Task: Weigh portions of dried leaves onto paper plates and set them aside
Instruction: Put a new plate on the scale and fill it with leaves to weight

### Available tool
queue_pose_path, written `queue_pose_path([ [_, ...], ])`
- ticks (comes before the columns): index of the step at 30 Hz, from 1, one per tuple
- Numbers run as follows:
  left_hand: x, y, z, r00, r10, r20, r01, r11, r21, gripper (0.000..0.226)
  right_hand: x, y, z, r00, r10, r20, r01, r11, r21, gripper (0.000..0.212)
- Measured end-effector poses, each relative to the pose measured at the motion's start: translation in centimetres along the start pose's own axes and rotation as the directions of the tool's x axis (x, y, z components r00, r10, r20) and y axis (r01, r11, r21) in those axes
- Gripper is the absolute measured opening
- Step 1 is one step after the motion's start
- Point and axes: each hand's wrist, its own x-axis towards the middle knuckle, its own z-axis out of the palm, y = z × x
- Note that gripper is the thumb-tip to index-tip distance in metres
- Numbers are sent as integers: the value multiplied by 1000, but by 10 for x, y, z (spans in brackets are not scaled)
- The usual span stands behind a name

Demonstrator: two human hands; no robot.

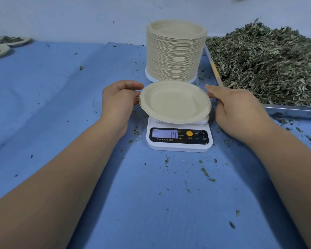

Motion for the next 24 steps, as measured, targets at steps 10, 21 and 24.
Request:
queue_pose_path([
  [10, -7, 5, 12, 970, -117, 213, 128, 991, -37, 58, -2, -2, -4, 998, 59, -28, -58, 998, 29, 56],
  [21, -5, 1, 11, 948, -127, 293, 129, 992, 13, 64, -3, -7, -7, 992, 108, -65, -107, 994, 20, 46],
  [24, -3, -1, 12, 943, -117, 312, 113, 993, 30, 38, -3, -7, -7, 990, 133, -50, -131, 991, 33, 45],
])
